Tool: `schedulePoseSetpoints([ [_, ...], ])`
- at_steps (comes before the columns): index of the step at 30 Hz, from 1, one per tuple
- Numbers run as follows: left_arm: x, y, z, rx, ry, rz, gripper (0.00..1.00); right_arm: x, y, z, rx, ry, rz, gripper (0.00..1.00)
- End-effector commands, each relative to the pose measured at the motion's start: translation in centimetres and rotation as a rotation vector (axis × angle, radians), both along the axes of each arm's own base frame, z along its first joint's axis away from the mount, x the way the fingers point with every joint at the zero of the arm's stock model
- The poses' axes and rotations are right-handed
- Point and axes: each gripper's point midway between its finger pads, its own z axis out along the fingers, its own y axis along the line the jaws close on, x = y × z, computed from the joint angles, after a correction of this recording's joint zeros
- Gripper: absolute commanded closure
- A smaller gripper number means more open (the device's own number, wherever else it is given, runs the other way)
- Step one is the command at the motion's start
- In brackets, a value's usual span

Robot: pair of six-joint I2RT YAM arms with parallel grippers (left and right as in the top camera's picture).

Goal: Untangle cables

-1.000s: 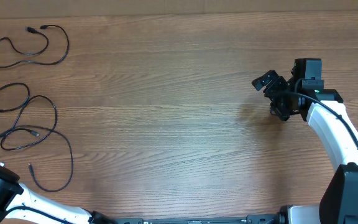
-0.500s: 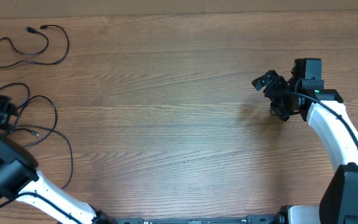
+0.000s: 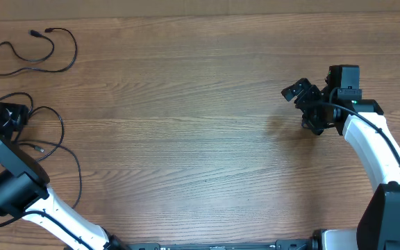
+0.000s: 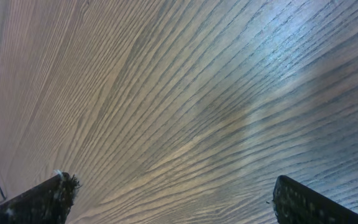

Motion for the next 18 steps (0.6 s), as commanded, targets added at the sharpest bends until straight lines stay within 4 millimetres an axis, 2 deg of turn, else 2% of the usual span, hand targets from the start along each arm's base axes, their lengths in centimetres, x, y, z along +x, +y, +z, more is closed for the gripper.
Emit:
schedulePoseSetpoints([
  [1, -0.4, 1.2, -0.5, 0.051, 0.026, 0.027, 0.21, 0.7, -0.3, 0.8, -0.012, -0.026, -0.003, 0.00],
  [11, -0.1, 1.4, -3.0, 0.068, 0.003, 0.028, 0.15, 0.7, -0.3, 0.8, -0.012, -0.026, -0.003, 0.00],
  [15, 0.0, 1.3, -4.2, 0.069, -0.007, 0.016, 0.21, 0.7, -0.3, 0.8, -0.012, -0.026, -0.003, 0.00],
  [18, 0.1, 1.4, -5.0, 0.075, -0.016, 0.016, 0.22, 0.7, -0.3, 0.8, -0.012, -0.027, -0.003, 0.00],
])
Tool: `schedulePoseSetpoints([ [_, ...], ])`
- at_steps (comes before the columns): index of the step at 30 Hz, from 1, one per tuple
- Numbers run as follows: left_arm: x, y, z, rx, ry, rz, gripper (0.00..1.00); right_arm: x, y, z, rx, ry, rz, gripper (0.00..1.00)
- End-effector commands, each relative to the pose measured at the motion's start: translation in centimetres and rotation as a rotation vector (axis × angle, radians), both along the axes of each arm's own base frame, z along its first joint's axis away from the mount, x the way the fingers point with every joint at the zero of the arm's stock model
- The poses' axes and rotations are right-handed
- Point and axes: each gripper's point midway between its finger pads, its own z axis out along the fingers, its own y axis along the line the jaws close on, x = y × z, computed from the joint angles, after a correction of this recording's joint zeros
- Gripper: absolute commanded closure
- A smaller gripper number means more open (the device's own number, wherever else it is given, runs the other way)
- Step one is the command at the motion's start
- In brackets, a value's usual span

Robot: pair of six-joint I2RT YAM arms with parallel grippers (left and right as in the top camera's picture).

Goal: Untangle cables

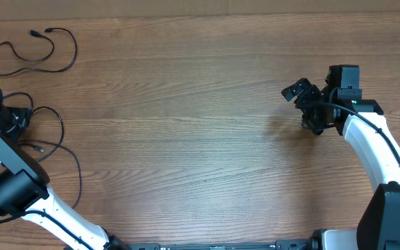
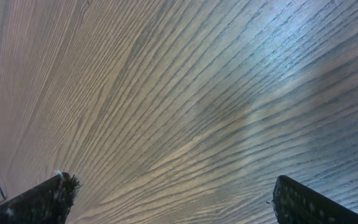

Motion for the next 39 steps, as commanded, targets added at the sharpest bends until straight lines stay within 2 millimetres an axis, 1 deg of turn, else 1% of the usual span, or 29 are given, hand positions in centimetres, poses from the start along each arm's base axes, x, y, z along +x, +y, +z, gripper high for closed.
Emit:
schedulePoseSetpoints([
  [1, -0.7, 0.0, -1.7, -0.001, 0.020, 0.012, 0.22, 0.7, -0.2, 0.8, -0.012, -0.027, -0.003, 0.00],
  [4, -0.9, -0.2, -2.5, -0.003, 0.022, 0.012, 0.23, 0.8, -0.3, 0.8, -0.012, -0.027, -0.003, 0.00],
  [6, -1.0, -0.2, -2.7, -0.002, 0.022, 0.012, 0.26, 0.8, -0.2, 0.8, -0.012, -0.027, -0.003, 0.00],
  [12, -0.7, 0.0, -2.9, 0.011, 0.007, 0.012, 0.41, 0.7, -0.2, 0.8, -0.012, -0.027, -0.003, 0.00],
  [19, -0.8, 0.1, -3.4, 0.017, 0.005, 0.015, 0.40, 0.7, -0.2, 0.8, -0.012, -0.027, -0.003, 0.00],
  [27, -0.6, 0.4, -3.4, 0.026, -0.006, 0.017, 0.41, 0.7, -0.3, 0.8, -0.012, -0.027, -0.003, 0.00],
  [30, -0.6, 0.4, -3.4, 0.027, -0.005, 0.016, 0.44, 0.7, -0.2, 0.8, -0.012, -0.027, -0.003, 0.00],
  [32, -0.6, 0.4, -3.4, 0.030, -0.003, 0.010, 0.51, 0.8, -0.2, 0.8, -0.012, -0.027, -0.003, 0.00],
  [39, -0.6, 0.6, -3.4, 0.032, -0.006, 0.012, 0.54, 0.8, -0.2, 0.8, -0.012, -0.027, -0.003, 0.00],
])
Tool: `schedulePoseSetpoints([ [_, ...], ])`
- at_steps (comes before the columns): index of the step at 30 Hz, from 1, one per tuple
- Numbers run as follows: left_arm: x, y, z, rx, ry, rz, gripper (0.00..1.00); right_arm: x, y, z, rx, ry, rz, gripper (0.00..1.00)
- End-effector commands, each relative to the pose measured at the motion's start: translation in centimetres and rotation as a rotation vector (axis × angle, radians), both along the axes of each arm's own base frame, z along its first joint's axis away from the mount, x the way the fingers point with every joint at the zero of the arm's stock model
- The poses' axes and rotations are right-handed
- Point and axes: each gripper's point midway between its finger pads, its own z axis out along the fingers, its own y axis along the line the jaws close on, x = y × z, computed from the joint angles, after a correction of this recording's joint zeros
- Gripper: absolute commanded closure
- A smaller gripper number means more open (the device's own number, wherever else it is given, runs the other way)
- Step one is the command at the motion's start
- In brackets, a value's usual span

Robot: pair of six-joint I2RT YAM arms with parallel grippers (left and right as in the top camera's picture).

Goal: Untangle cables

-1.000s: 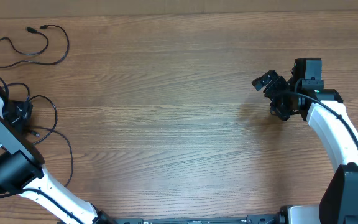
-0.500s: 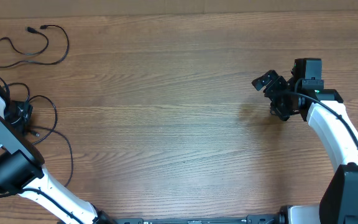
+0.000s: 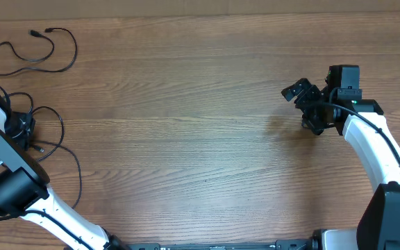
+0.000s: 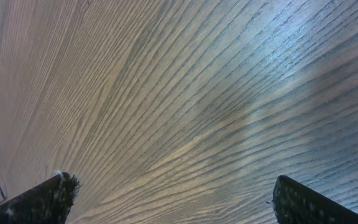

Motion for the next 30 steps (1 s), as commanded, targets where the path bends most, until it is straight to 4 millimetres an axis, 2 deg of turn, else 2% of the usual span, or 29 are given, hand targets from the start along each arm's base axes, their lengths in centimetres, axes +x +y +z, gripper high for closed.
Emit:
schedulePoseSetpoints([
  [1, -0.76, 0.37, -0.65, 0.003, 0.023, 0.015, 0.57, 0.74, -0.25, 0.78, -0.012, -0.027, -0.003, 0.00],
  [30, -0.37, 0.75, -0.55, 0.020, 0.008, 0.015, 0.62, 0.73, -0.26, 0.78, -0.012, -0.026, -0.004, 0.00],
])
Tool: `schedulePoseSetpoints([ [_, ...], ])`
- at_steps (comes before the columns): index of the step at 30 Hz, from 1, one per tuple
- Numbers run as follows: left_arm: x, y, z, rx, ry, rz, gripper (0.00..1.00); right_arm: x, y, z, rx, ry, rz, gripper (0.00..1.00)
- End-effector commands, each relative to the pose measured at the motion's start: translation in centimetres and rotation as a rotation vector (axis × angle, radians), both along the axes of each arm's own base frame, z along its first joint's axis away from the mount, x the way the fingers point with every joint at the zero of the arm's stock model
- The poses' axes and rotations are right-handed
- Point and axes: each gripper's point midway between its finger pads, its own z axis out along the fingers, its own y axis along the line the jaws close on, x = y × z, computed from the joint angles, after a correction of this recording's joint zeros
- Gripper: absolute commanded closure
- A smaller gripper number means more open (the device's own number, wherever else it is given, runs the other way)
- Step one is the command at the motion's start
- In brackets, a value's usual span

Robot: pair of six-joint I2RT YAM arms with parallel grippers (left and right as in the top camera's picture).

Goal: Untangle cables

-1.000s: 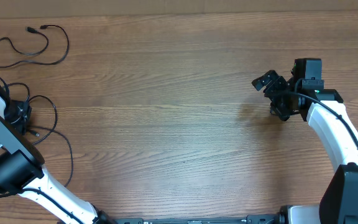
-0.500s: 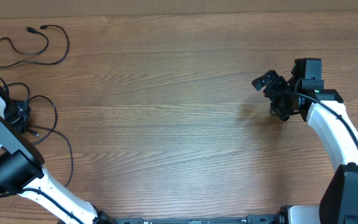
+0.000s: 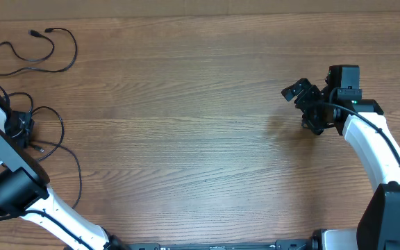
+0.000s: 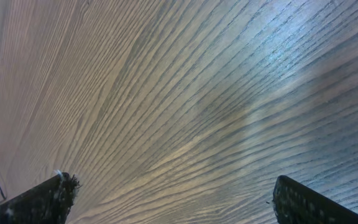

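Note:
A loose black cable [image 3: 32, 53] lies curled by itself at the far left corner of the table. Below it, a second black cable [image 3: 55, 135] spreads in loops at the left edge. My left gripper [image 3: 18, 126] sits low among the inner loops of that cable, and the overhead view does not show how its jaws stand. My right gripper [image 3: 303, 105] is far away on the right side, open over bare wood with nothing between its fingers [image 4: 59, 190].
The wooden table [image 3: 186, 139] stretches between the two arms. A thin bit of cable shows at the left edge of the right wrist view. The left arm's white links [image 3: 19, 187] cover the front left corner.
My left gripper was at the upper part of the looped cable at the left edge. It then stood a little lower and nearer, and the inner loops had shifted slightly with it. The separate cable and my right arm have stayed where they were.

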Motion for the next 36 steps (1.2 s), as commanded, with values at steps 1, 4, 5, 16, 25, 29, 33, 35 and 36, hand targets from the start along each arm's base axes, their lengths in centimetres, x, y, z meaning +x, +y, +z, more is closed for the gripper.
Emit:
schedulePoseSetpoints([
  [1, -0.69, 0.42, -0.61, 0.005, 0.020, 0.016, 0.62, 0.75, -0.25, 0.79, -0.013, -0.028, -0.002, 0.00],
  [4, -0.58, 0.50, -0.59, 0.008, 0.016, 0.016, 0.62, 0.75, -0.25, 0.79, -0.012, -0.028, -0.003, 0.00],
  [5, -0.58, 0.50, -0.59, 0.008, 0.016, 0.016, 0.62, 0.75, -0.25, 0.79, -0.012, -0.028, -0.003, 0.00],
  [16, -0.52, 0.56, -0.61, 0.011, 0.014, 0.015, 0.62, 0.74, -0.25, 0.79, -0.012, -0.027, -0.003, 0.00],
  [25, -0.73, 0.39, -1.51, 0.013, 0.011, 0.015, 0.62, 0.75, -0.25, 0.79, -0.012, -0.028, -0.003, 0.00],
  [29, -0.59, 0.49, -1.51, 0.018, 0.005, 0.015, 0.63, 0.75, -0.25, 0.79, -0.012, -0.028, -0.003, 0.00],
  [33, -0.61, 0.51, -1.51, 0.018, 0.007, 0.007, 0.72, 0.75, -0.25, 0.79, -0.012, -0.028, -0.003, 0.00],
  [35, -0.51, 0.65, -1.45, 0.024, 0.008, -0.019, 0.84, 0.74, -0.25, 0.79, -0.012, -0.027, -0.003, 0.00],
  [36, -0.49, 0.68, -1.44, 0.027, 0.012, -0.033, 0.87, 0.74, -0.25, 0.79, -0.012, -0.027, -0.003, 0.00],
])
